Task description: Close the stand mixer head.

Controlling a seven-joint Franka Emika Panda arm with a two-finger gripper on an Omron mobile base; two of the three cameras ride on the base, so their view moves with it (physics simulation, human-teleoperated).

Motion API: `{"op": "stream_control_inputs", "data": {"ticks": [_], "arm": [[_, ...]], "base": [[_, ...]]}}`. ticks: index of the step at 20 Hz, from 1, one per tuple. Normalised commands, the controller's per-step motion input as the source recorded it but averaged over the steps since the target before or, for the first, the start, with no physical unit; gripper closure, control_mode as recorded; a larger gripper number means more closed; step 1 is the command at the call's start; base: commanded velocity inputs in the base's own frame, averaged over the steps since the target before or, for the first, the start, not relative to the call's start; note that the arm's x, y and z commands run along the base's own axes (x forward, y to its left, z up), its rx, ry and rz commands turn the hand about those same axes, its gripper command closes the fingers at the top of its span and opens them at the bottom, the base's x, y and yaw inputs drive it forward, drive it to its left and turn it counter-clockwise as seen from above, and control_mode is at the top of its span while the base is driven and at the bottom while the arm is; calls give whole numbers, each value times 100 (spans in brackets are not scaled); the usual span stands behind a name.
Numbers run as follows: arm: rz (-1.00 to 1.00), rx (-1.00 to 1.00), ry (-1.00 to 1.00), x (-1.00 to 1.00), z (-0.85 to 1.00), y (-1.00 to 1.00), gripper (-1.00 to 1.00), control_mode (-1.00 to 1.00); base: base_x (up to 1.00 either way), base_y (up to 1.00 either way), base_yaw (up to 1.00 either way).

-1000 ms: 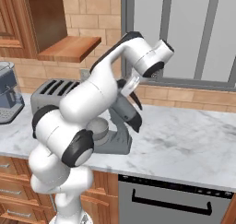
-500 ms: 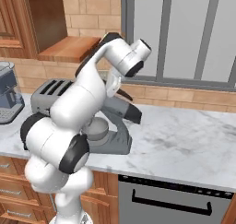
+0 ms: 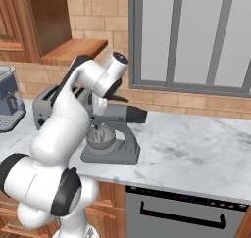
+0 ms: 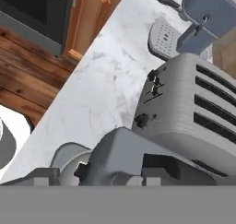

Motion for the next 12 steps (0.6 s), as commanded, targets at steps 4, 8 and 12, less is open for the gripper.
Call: {"op": "stream_control_inputs", "data": {"ticks": [4,8,12], "arm": [[18,-34,-28,4,-1,82,-100,-100],[12,-26,-17,0,2,26,-100,-100],[6,0,0,0,34,-1,-100,-100]], "base": [[0,0,0],[0,0,0],[0,0,0]]}}
